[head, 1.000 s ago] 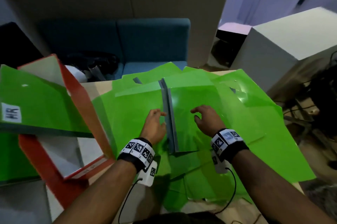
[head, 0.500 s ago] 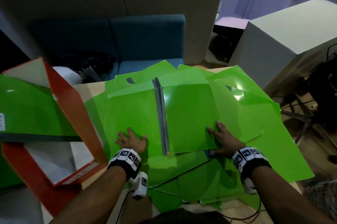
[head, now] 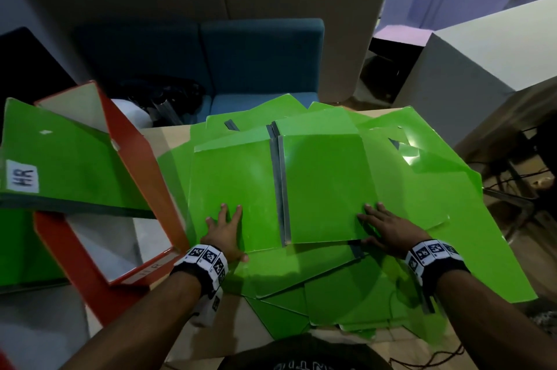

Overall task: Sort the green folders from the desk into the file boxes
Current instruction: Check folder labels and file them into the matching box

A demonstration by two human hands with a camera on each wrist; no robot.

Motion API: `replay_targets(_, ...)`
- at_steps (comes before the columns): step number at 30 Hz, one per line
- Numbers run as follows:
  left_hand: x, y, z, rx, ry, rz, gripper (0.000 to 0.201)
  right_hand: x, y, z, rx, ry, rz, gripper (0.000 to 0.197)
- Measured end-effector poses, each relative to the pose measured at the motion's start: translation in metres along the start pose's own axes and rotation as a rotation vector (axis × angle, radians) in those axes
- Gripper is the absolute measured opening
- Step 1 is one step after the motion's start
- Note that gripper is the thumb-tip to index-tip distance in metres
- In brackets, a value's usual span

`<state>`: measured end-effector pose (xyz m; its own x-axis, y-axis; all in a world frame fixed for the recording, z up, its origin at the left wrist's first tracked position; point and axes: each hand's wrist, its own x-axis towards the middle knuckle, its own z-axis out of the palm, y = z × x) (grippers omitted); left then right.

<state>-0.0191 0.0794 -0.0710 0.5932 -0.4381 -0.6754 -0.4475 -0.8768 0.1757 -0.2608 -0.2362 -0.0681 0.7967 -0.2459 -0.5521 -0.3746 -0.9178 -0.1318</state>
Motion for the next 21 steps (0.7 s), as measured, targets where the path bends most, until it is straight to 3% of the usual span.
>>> replay_targets(9,-0.010,0.000,-0.006,-0.133,0.078,0.045,0.120,-0.008,-0.017,-0.004,0.190,0.130,0.026,0.050)
replay_targets(16,-0.015,-0.010,-0.019,-0.205,0.398,0.137,0.101,-0.006,-0.031,-0.009,0.393,0.472,0.090,0.037)
replay_targets(21,-0.022,-0.030,-0.026,-0.305,0.451,0.108,0.107,-0.004,-0.033,-0.021,0.415,0.639,0.113,0.031)
